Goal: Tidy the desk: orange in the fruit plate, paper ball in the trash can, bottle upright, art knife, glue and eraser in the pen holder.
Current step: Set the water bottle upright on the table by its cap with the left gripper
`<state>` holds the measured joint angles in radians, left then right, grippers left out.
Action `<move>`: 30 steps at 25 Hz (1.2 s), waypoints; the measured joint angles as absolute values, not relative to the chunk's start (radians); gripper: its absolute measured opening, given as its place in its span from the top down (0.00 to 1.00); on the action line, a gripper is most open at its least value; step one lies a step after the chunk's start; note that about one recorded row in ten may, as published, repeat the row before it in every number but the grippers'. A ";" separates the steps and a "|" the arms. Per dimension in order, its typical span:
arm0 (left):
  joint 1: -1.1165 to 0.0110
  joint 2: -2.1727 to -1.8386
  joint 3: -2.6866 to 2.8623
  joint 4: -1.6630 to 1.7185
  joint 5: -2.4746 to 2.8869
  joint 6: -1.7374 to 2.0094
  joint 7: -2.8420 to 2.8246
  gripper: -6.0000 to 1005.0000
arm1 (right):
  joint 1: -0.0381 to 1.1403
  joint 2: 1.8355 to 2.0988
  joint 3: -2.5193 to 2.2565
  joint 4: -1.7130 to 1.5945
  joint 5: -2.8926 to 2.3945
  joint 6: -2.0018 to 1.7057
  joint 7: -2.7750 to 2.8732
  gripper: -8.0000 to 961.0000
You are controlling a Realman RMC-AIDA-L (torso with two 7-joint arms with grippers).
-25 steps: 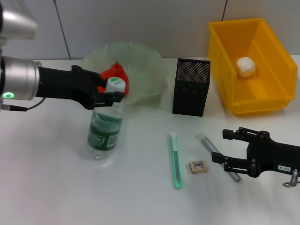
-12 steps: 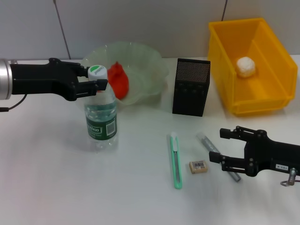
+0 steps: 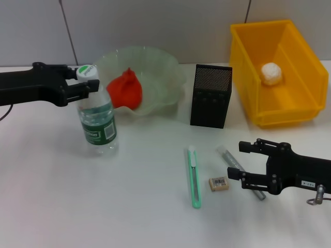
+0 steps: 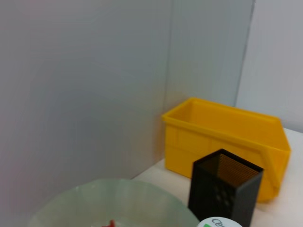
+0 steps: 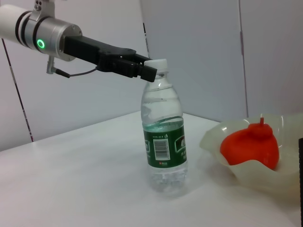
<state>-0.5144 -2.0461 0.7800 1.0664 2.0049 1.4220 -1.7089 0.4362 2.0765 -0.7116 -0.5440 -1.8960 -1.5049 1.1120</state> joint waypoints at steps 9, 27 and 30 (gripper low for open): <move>-0.507 -2.051 0.759 1.027 2.005 1.357 -1.664 0.53 | 0.437 2.077 -0.713 -0.533 -1.896 -1.502 1.111 0.19; -0.502 -2.060 0.765 1.007 2.005 1.295 -1.632 0.52 | 0.434 2.077 -0.713 -0.531 -1.896 -1.499 1.111 0.19; -0.502 -2.060 0.766 1.006 2.005 1.294 -1.632 0.52 | 0.434 2.077 -0.713 -0.531 -1.896 -1.499 1.111 0.19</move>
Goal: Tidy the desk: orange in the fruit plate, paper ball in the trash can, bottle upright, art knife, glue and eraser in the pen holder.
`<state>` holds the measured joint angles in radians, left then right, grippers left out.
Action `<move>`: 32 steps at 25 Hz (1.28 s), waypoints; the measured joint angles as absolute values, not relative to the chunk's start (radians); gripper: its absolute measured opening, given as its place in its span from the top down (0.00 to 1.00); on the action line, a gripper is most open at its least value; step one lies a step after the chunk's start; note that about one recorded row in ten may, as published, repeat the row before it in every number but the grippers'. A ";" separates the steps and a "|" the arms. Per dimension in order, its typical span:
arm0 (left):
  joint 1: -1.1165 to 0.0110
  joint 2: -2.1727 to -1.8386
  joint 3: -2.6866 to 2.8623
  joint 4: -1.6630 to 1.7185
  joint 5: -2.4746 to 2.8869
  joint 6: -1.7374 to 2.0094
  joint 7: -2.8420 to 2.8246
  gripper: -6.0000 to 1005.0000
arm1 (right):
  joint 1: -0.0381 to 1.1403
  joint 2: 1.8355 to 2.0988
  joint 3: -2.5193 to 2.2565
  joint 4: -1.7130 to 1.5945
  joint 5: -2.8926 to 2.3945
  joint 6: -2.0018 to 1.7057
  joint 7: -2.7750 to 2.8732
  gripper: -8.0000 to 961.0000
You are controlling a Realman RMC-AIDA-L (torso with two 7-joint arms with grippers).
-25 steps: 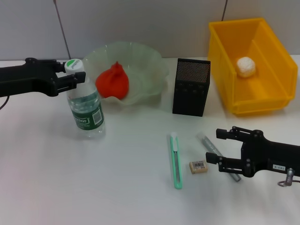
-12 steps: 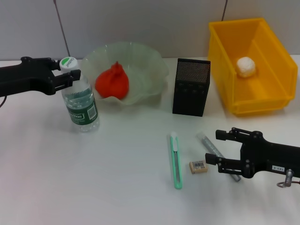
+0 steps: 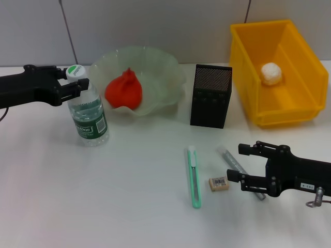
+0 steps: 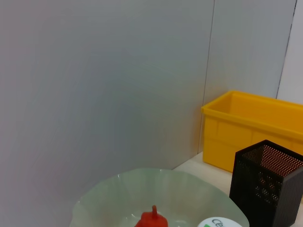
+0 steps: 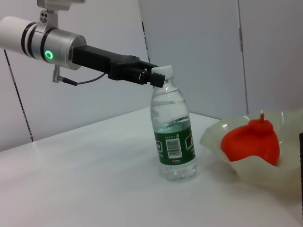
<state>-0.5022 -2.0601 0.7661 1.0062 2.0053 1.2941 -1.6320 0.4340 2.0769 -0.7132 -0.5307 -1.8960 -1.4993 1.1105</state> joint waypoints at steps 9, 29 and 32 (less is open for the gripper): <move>-0.502 -2.060 0.763 1.004 2.006 1.293 -1.633 0.52 | 0.434 2.076 -0.708 -0.531 -1.896 -1.503 1.110 0.19; -0.484 -2.041 0.739 1.028 1.880 1.390 -1.653 0.25 | 0.432 2.077 -0.706 -0.529 -1.896 -1.503 1.110 0.19; -0.475 -2.022 0.701 1.035 1.787 1.488 -1.677 0.22 | 0.433 2.077 -0.705 -0.527 -1.896 -1.501 1.111 0.19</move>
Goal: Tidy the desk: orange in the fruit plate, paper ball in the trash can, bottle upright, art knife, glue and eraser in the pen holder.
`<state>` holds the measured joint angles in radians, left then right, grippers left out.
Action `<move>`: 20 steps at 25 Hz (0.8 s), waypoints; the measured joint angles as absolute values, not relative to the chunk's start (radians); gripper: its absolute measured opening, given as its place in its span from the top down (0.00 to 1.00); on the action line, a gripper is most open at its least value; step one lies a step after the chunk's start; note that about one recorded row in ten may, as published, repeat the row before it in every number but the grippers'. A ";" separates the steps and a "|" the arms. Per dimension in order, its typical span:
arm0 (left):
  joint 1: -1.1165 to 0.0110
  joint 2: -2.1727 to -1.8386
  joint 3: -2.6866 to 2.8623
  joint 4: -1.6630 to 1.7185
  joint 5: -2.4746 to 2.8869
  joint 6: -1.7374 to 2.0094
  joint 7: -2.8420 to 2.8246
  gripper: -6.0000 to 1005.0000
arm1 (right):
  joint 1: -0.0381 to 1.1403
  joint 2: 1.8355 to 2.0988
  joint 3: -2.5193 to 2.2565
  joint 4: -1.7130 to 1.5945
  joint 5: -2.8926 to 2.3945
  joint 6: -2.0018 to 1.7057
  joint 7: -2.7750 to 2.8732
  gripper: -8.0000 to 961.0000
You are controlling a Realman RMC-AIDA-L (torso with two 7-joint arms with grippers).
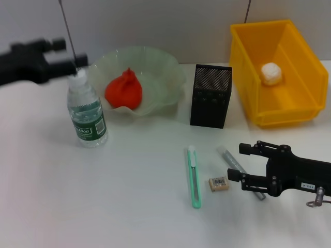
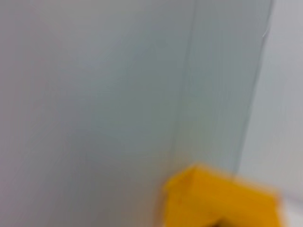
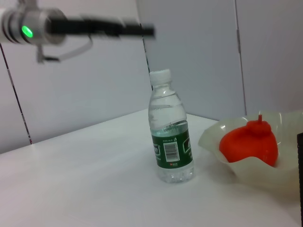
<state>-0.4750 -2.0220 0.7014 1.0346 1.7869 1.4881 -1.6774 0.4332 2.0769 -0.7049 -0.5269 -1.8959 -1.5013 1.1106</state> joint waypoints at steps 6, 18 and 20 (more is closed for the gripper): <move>-0.457 -1.975 0.655 0.978 1.627 1.770 -1.723 0.21 | 0.444 2.077 -0.703 -0.526 -1.896 -1.502 1.119 0.19; -0.434 -1.995 0.808 0.658 1.761 1.914 -1.355 0.21 | 0.488 2.070 -0.713 -0.538 -1.892 -1.525 1.225 0.19; -0.425 -2.007 0.806 0.627 1.797 1.897 -1.277 0.21 | 0.498 2.064 -0.715 -0.547 -1.895 -1.532 1.259 0.19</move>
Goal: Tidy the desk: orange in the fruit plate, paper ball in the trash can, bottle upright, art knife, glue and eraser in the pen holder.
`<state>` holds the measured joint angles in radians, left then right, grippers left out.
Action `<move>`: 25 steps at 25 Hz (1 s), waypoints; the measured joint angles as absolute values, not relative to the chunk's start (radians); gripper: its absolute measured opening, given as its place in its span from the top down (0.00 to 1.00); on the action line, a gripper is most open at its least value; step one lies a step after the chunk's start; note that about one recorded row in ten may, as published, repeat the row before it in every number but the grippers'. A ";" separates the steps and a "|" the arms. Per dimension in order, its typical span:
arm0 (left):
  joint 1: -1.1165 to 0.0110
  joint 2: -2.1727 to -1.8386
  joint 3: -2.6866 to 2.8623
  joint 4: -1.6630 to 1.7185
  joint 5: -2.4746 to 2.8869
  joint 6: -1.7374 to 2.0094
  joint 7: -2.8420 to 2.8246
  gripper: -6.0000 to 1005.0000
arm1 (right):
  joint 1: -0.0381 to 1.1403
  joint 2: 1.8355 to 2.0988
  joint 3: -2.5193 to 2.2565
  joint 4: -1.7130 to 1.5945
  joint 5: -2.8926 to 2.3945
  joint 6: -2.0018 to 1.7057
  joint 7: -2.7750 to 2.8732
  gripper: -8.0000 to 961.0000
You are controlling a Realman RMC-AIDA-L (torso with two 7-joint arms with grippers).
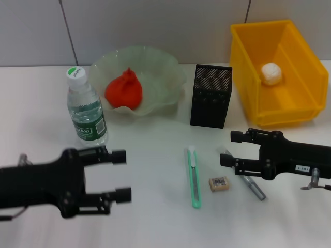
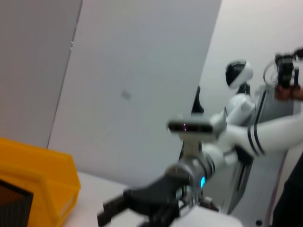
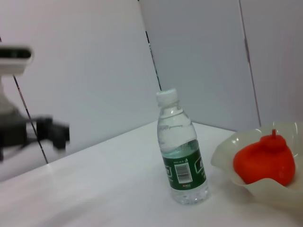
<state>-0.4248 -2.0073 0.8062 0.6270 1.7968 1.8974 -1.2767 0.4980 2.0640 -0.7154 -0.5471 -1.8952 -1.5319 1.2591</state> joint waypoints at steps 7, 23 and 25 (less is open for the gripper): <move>-0.408 -2.020 0.804 0.569 1.833 1.811 -1.187 0.21 | 0.523 2.058 -0.852 -0.753 -1.971 -1.545 1.603 0.19; -0.397 -2.025 0.798 0.556 1.837 1.765 -1.182 0.22 | 0.905 2.066 -1.106 -1.009 -2.492 -1.633 2.382 0.19; -0.396 -2.025 0.798 0.555 1.837 1.755 -1.182 0.22 | 0.957 2.072 -1.146 -0.976 -2.535 -1.617 2.427 0.19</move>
